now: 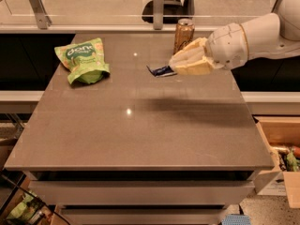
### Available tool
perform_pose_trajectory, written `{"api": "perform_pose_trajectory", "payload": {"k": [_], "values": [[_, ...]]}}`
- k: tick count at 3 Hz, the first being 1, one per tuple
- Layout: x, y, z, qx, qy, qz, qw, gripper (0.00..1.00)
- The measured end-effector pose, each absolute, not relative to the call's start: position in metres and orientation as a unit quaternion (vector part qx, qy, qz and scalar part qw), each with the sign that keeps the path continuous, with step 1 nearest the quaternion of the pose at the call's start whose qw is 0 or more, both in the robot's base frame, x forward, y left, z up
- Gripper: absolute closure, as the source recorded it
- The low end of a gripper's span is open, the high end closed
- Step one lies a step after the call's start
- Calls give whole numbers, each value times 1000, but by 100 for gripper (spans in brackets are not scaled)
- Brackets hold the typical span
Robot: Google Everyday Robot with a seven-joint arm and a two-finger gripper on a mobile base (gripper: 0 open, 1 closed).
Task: Move rxbar blueberry near green rice chip bag
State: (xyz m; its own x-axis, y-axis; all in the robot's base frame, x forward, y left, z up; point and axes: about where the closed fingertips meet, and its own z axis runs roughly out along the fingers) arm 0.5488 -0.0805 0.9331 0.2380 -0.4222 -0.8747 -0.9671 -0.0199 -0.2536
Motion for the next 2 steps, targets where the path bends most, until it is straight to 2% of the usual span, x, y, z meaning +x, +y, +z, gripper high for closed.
{"api": "perform_pose_trajectory", "payload": {"k": [2], "values": [[566, -54, 944, -664, 517, 300, 449, 100]]}}
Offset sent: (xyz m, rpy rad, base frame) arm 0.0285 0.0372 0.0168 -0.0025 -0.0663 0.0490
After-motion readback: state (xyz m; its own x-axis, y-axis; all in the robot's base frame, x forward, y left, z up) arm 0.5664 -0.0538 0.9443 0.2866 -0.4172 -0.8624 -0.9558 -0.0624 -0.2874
